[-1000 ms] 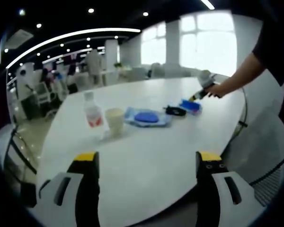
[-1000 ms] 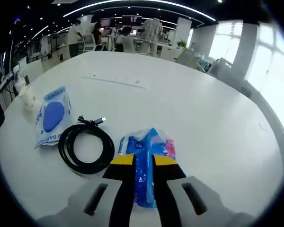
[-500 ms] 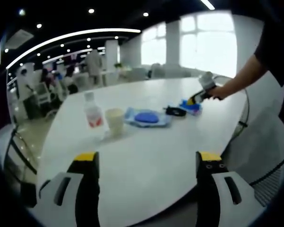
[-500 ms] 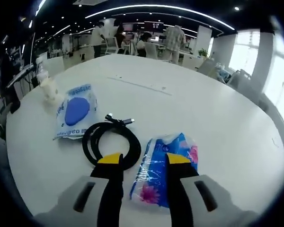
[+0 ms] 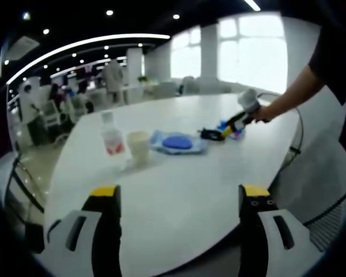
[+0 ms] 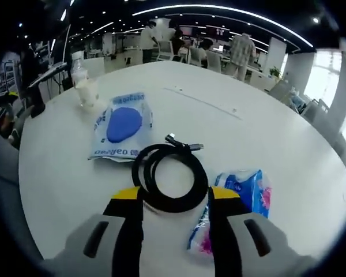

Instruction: Arrange the tabletop items into an orderly group along one side of the table until the central work area is clear of visible clutter.

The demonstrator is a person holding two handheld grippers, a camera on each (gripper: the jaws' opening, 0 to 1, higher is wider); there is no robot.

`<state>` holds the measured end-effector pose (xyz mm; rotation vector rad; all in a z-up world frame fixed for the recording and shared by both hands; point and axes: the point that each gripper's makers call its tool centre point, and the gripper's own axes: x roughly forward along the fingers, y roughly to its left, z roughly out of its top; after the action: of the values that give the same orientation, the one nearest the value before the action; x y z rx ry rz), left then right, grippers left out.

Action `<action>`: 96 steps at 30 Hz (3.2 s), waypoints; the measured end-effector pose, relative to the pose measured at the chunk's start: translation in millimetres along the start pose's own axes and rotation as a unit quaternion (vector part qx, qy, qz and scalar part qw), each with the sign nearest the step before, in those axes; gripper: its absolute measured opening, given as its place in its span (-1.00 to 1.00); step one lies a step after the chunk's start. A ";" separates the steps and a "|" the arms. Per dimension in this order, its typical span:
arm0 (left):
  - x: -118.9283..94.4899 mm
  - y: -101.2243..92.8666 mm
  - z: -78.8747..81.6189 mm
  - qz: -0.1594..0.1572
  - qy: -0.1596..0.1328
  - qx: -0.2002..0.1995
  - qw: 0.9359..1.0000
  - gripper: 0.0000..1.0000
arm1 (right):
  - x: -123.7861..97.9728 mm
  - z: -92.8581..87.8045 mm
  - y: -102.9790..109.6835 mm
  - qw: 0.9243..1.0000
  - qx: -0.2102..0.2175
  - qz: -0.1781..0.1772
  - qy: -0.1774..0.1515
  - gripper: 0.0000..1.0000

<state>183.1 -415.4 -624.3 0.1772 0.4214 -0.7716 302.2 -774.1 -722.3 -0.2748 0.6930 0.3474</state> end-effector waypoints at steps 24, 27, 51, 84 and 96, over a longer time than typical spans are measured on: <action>-2.2 3.0 11.3 0.006 -0.034 -0.008 0.999 0.84 | 42.5 -1.5 21.6 0.997 -0.050 0.053 0.036 -0.30; -2.2 4.3 12.3 0.009 -0.037 -0.004 0.999 0.94 | 45.8 -0.9 21.9 0.996 -0.047 0.056 0.041 -0.33; -1.9 4.1 12.7 0.008 -0.036 -0.006 0.999 0.93 | 43.8 -2.5 27.4 0.994 -0.083 0.049 0.050 -0.87; -1.8 1.0 10.0 0.002 -0.030 0.000 1.000 0.89 | -11.4 -7.2 50.5 0.993 -0.105 0.050 0.005 -0.92; -1.2 -0.5 8.1 -0.003 -0.025 0.002 1.000 0.88 | -24.7 -26.9 70.6 0.992 -0.107 0.058 0.007 -0.92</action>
<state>184.5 -417.5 -616.4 0.1600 0.3723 -0.7806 240.9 -725.2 -735.1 -0.4423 0.6870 0.5338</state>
